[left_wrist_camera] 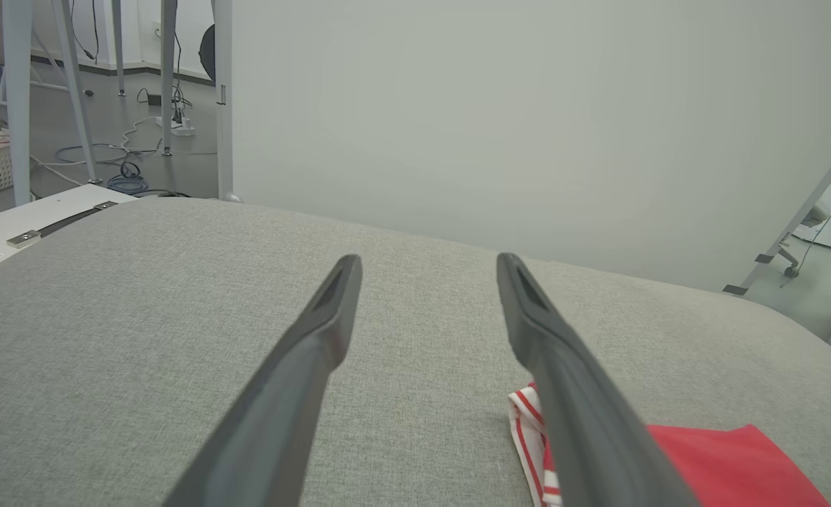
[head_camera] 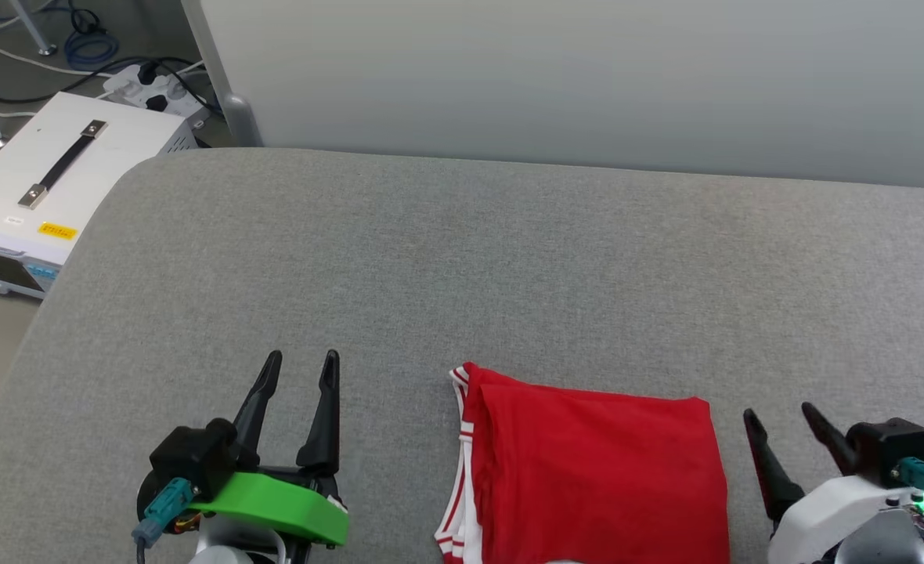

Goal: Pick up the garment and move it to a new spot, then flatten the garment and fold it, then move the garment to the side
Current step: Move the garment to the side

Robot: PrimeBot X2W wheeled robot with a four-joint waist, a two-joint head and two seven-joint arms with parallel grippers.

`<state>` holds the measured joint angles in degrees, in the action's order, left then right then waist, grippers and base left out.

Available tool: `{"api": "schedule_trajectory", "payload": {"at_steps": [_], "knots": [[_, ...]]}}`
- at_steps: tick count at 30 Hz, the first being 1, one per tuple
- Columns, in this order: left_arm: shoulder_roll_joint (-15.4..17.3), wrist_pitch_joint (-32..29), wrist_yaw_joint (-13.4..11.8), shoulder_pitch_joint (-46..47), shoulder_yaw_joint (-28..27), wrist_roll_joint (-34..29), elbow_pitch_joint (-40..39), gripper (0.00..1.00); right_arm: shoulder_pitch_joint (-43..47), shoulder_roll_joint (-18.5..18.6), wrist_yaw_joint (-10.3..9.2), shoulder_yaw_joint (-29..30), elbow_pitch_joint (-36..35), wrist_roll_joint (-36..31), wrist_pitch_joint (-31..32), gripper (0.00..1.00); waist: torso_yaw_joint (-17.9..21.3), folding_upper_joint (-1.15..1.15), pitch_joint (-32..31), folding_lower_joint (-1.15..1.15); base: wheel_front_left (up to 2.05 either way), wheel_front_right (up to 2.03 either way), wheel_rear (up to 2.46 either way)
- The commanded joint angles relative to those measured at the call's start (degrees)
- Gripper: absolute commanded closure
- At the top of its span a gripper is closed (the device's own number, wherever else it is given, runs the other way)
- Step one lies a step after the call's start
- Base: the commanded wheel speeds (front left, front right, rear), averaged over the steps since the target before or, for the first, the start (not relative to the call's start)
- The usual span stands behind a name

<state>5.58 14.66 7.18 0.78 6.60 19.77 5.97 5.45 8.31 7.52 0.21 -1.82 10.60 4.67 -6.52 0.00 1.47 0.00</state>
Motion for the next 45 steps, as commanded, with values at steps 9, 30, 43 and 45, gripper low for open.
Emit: {"api": "schedule_trajectory", "payload": {"at_steps": [9, 30, 43, 45], "knots": [[0.23, 0.34, 0.30, 1.77, 0.78, 0.67, 0.16, 0.00, -1.75, -0.30, -0.03, -2.52, 5.21, 3.30, 16.69, 0.00, -2.62, 0.00, 3.70, 0.00, 0.00, 0.00, 0.00], [0.46, 0.34, 0.31, 3.93, 1.27, 1.01, 0.90, 0.00, -5.03, -0.19, -0.03, -8.36, 10.76, 8.39, 25.31, 1.00, -4.18, 0.00, 6.51, 0.00, 0.00, 0.00, 0.00], [1.59, 0.34, 0.31, 2.78, 3.58, 0.57, 0.34, 0.00, -9.64, 12.40, -0.03, -15.00, 3.86, 0.96, 21.07, 1.00, 4.26, 0.00, 3.64, 0.00, 0.00, 0.00, 0.00], [1.70, 0.34, 0.31, 2.72, 4.85, 0.37, -0.41, 0.00, -11.42, 17.91, -0.03, -17.98, 1.53, 0.27, 22.43, 1.00, 7.65, 0.00, 3.76, 0.00, 0.00, 0.00, 0.00]]}}
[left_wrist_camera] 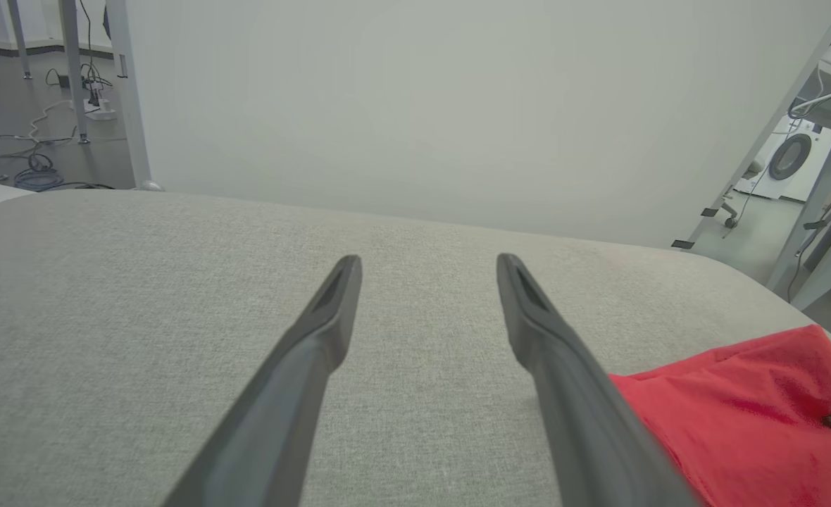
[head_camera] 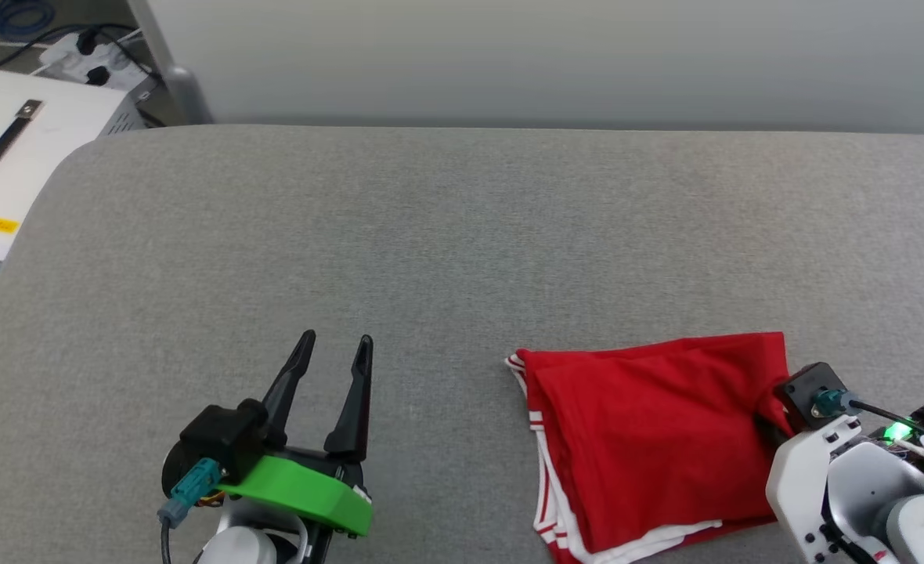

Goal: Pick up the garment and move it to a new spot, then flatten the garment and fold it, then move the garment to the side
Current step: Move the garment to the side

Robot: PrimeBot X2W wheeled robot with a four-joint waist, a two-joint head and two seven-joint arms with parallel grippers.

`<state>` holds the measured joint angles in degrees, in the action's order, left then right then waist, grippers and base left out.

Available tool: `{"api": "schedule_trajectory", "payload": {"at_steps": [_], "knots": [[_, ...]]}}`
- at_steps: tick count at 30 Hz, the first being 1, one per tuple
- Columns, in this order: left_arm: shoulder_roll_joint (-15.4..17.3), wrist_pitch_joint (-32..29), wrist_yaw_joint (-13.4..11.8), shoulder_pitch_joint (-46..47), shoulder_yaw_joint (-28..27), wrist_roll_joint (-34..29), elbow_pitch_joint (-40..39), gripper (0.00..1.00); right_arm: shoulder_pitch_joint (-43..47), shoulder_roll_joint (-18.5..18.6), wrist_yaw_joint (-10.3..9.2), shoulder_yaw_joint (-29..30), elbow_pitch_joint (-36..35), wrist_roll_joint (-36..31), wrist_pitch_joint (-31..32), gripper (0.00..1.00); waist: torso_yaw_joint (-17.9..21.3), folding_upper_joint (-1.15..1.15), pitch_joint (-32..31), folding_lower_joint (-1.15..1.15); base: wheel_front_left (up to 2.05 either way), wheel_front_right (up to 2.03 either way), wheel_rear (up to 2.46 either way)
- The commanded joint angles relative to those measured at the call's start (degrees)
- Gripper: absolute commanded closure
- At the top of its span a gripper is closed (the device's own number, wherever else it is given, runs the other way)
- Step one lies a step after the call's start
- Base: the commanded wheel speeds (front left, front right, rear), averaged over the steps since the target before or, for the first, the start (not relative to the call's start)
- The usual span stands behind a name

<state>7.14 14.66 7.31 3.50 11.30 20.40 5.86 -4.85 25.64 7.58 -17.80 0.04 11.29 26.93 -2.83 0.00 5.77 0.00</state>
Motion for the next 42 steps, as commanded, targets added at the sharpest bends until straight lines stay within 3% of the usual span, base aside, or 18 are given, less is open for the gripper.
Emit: {"api": "schedule_trajectory", "payload": {"at_steps": [1, 9, 11, 14, 22, 33, 42], "knots": [[0.11, 0.34, 0.17, 0.09, 0.61, -0.29, -0.50, 0.00, -1.67, 2.32, -0.09, -0.80, -0.97, -0.53, 0.71, 1.00, 4.86, 0.00, -0.42, 0.00, 0.00, 0.00, 0.00], [-0.11, 0.34, 0.17, 2.13, 5.00, -1.19, -3.03, 0.00, -8.22, 17.07, -0.09, -6.73, -4.05, 1.29, 3.11, 1.00, 13.45, 0.00, 3.55, 0.00, 0.00, 0.00, 0.00], [0.43, 0.34, 0.17, 4.31, 7.35, -1.76, -4.63, 0.00, -11.36, 21.21, -0.09, -6.75, -2.40, 2.46, 1.90, 1.00, 16.71, 0.00, 7.56, 0.00, 0.00, 0.00, 0.00], [1.51, 0.31, 0.17, 6.50, 8.73, -2.40, -6.02, 0.00, -13.33, 22.94, -0.09, -5.22, 0.12, 2.20, 0.16, 1.00, 18.55, 0.00, 11.61, 0.00, 0.00, 0.00, 0.00], [5.04, -2.37, 0.17, 12.15, 10.11, -3.62, -11.73, 0.00, -17.53, 24.45, -0.09, 1.66, 10.92, 1.07, -6.15, 1.00, 19.97, 0.00, 20.67, 0.00, 0.00, 0.00, 0.00], [7.77, -6.73, -0.81, 15.72, 8.53, -4.25, -21.49, 0.00, -23.88, 21.84, -0.09, 13.63, 30.65, -2.78, -17.37, 1.00, 16.70, 0.00, 28.32, 0.00, 0.00, 0.00, 0.00], [8.80, -8.18, -1.78, 16.25, 7.75, -4.54, -25.85, 0.00, -28.62, 19.14, -0.09, 18.30, 40.63, -5.67, -22.21, 1.00, 14.50, 0.00, 31.84, 0.00, 0.00, 0.00, 0.00]]}}
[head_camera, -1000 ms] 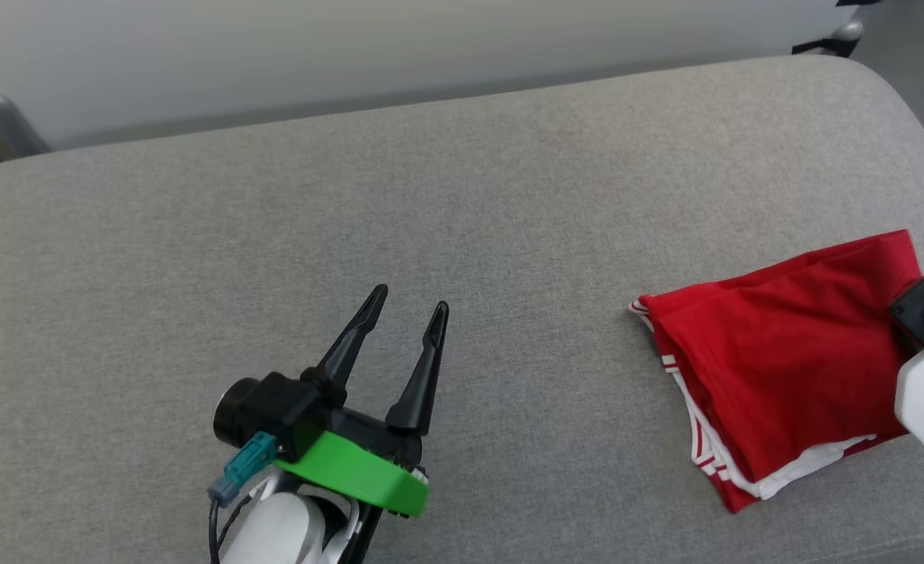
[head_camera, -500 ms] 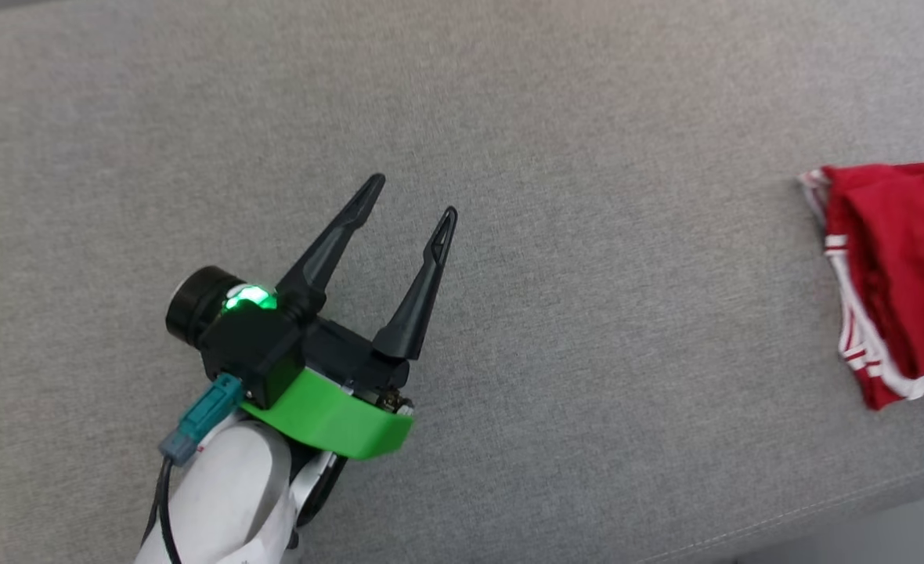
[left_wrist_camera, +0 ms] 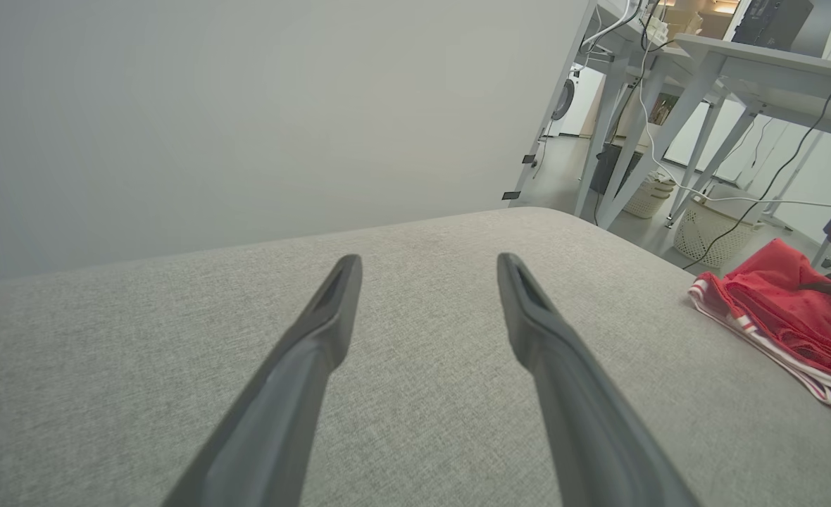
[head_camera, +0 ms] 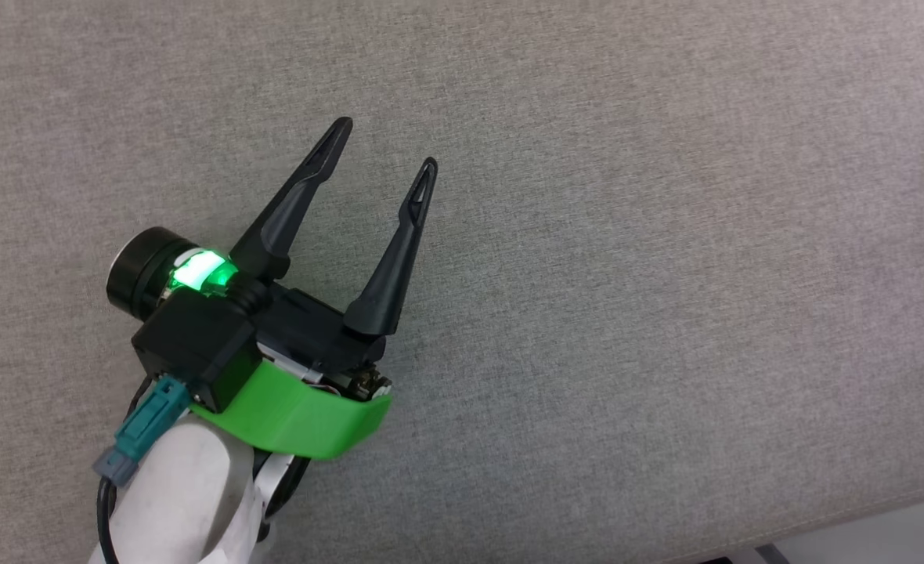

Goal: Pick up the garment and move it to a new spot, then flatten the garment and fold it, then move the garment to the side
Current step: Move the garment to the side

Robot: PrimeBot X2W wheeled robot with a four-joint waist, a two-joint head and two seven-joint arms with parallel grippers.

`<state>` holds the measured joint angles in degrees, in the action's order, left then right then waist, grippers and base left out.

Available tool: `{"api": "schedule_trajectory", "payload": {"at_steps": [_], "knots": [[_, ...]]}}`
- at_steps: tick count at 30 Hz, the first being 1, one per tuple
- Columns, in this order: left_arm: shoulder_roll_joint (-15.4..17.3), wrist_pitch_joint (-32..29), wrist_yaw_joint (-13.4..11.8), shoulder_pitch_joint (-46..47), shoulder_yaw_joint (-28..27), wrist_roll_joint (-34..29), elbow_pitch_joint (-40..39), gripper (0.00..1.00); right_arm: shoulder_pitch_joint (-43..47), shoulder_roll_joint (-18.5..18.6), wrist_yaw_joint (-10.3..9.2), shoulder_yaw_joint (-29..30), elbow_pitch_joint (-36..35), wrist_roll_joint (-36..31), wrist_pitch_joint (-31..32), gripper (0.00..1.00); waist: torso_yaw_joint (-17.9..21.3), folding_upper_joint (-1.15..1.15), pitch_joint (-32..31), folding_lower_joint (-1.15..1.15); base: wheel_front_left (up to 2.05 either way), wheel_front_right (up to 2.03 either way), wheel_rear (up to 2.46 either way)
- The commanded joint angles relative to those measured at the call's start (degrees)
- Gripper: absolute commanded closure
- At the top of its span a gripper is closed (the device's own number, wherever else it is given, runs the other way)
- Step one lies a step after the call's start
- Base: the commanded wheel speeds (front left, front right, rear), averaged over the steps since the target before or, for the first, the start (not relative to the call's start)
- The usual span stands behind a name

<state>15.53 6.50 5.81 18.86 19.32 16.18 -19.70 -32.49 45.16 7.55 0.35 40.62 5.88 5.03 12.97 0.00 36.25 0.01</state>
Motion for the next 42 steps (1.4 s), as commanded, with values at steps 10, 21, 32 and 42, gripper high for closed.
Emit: {"api": "schedule_trajectory", "payload": {"at_steps": [10, 21, 32, 42], "knots": [[0.35, 1.33, -0.76, 0.43, -0.45, 0.31, 1.16, 0.00, -4.58, -1.91, -0.06, 1.32, 7.33, -3.14, -2.96, 0.61, -1.99, 0.00, -0.76, -0.01, 0.00, 0.00, 0.00], [-1.87, 5.86, -1.30, -2.29, -1.24, 3.57, 8.85, 0.00, -4.92, 0.23, -0.06, 2.62, 6.98, -3.00, -6.84, 0.00, -3.63, 0.00, -11.40, -0.01, 0.00, 0.00, 0.00], [-4.46, 8.43, -4.33, -11.97, -8.49, 6.75, 18.95, 0.00, 6.90, -9.90, -0.06, 3.13, -26.22, 9.61, -8.61, 0.00, -10.03, 0.00, -28.57, -0.01, 0.00, 0.00, 0.00], [-6.72, 8.49, -4.56, -16.64, -11.13, 4.82, 21.98, 0.00, 23.95, -27.59, -0.06, 5.59, -43.87, 7.90, -8.21, 0.00, -13.60, 0.00, -33.72, -0.01, 0.00, 0.00, 0.00]]}}
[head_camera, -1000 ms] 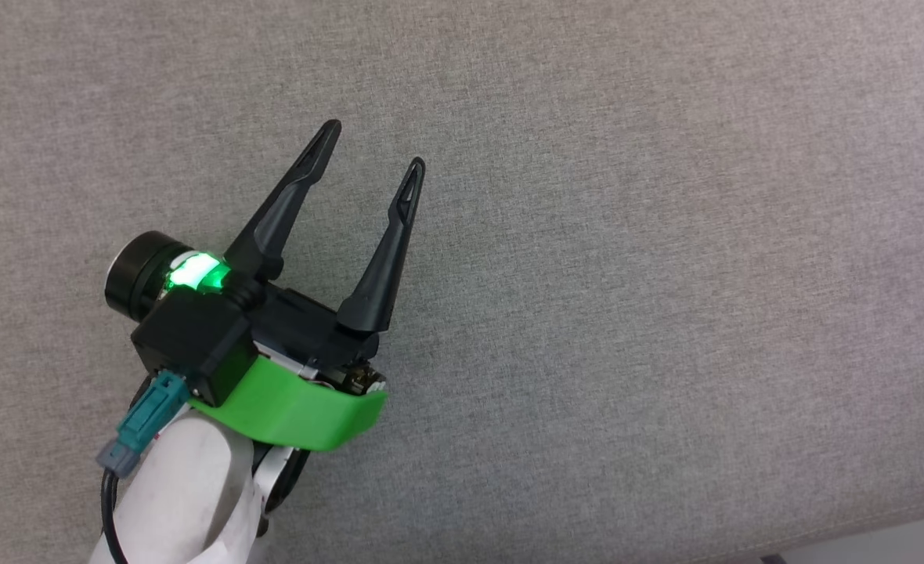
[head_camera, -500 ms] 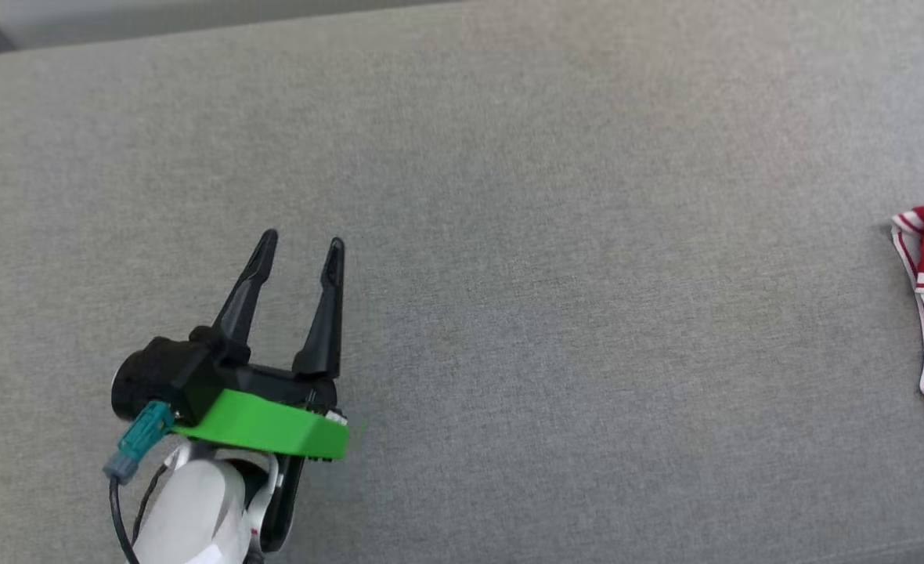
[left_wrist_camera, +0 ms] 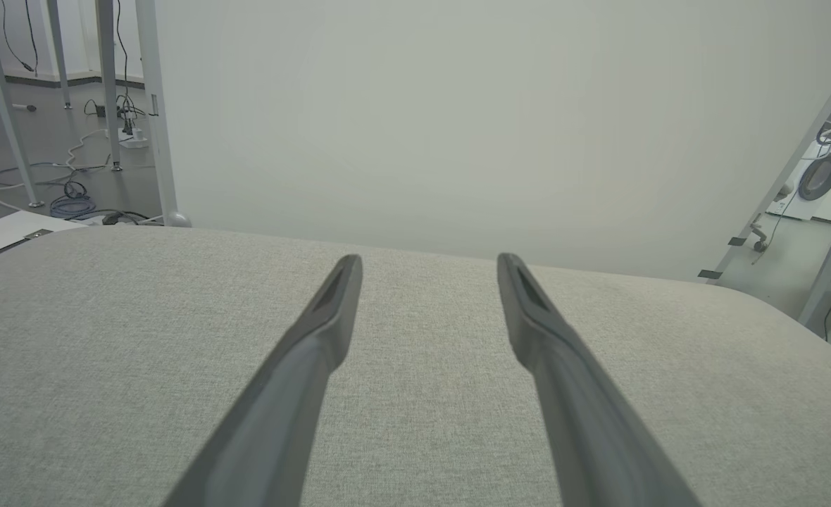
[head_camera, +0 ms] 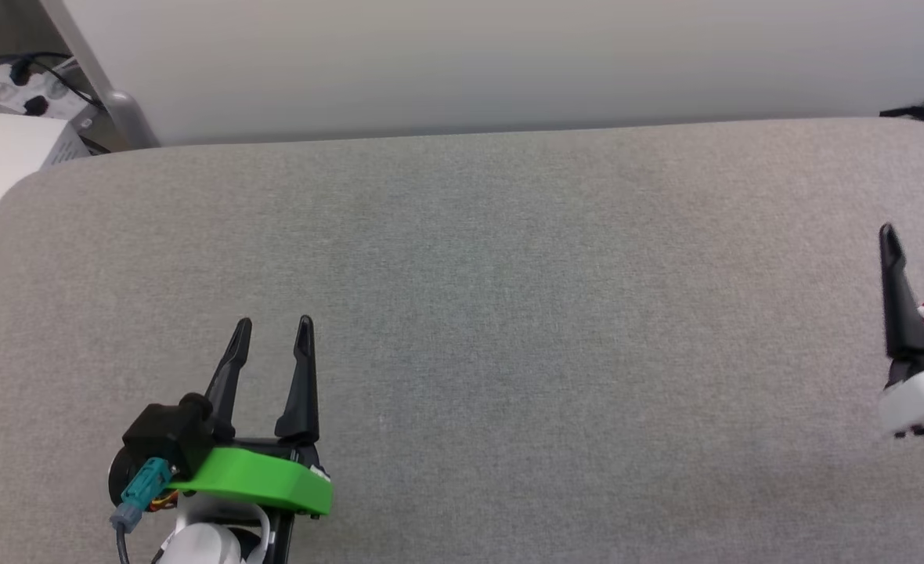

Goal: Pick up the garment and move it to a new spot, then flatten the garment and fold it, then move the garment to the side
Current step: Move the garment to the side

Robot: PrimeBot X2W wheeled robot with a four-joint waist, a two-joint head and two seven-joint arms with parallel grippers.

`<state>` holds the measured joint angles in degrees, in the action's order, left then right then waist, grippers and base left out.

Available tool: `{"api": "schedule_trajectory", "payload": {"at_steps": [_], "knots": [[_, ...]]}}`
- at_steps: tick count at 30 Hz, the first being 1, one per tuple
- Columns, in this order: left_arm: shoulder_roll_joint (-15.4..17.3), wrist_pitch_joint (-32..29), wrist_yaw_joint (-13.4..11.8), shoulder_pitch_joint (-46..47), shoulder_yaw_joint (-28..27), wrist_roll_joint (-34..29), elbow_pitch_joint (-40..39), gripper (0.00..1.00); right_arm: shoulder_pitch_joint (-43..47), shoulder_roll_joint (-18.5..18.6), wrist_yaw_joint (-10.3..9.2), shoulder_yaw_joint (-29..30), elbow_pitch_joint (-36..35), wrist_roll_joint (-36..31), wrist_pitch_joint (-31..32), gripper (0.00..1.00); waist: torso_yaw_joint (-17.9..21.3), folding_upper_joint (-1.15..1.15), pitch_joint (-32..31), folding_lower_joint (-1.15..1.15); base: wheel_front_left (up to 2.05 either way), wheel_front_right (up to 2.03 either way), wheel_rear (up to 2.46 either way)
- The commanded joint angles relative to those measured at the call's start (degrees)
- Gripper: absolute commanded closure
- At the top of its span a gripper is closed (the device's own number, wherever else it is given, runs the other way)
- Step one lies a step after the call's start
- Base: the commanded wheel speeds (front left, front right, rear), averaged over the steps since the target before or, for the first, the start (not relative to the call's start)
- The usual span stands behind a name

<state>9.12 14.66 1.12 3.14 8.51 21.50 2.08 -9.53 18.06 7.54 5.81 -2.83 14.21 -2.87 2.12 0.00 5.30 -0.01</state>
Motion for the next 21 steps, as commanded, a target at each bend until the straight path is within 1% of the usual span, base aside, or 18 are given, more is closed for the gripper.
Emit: {"api": "schedule_trajectory", "payload": {"at_steps": [1, 4, 6, 10, 15, 21], "knots": [[-0.62, 0.33, 0.38, -1.25, -0.59, -0.59, 0.29, 0.00, 2.33, -1.97, -0.05, 0.15, -1.02, -0.34, -0.58, 0.00, -2.95, 0.00, -2.97, 0.01, 0.00, 0.00, 0.00], [-1.55, 0.33, 1.35, -2.26, -1.57, -1.13, 0.89, 0.00, 6.51, -6.21, -0.05, -0.16, -1.84, -0.28, -1.86, 0.00, -3.62, 0.00, -3.62, 0.01, 0.00, 0.00, 0.00], [-2.14, 0.33, 1.94, -2.89, -2.20, -1.49, 1.46, 0.00, 8.64, -8.20, -0.05, -0.80, -1.71, -0.50, -2.89, 0.00, -3.85, 0.00, -4.00, 0.01, 0.00, 0.00, 0.00], [-3.22, 0.33, 2.75, -3.92, -3.44, -2.34, 2.84, 0.00, 11.48, -10.82, -0.05, -2.18, -0.71, -1.25, -4.87, 0.00, -4.06, 0.00, -4.58, 0.01, 0.00, 0.00, 0.00], [-4.44, 0.33, 3.92, -4.37, -4.58, -3.47, 4.08, 0.00, 12.66, -12.19, -0.05, -3.47, 2.30, -1.85, -7.21, 0.00, -4.18, 0.00, -4.97, 0.01, 0.00, 0.00, 0.00], [-5.15, 0.33, 4.69, -4.15, -5.45, -4.56, 4.53, 0.00, 12.09, -12.19, -0.05, -3.88, 3.60, -2.20, -7.85, 0.00, -4.21, 0.00, -4.99, 0.01, 0.00, 0.00, 0.00]]}}
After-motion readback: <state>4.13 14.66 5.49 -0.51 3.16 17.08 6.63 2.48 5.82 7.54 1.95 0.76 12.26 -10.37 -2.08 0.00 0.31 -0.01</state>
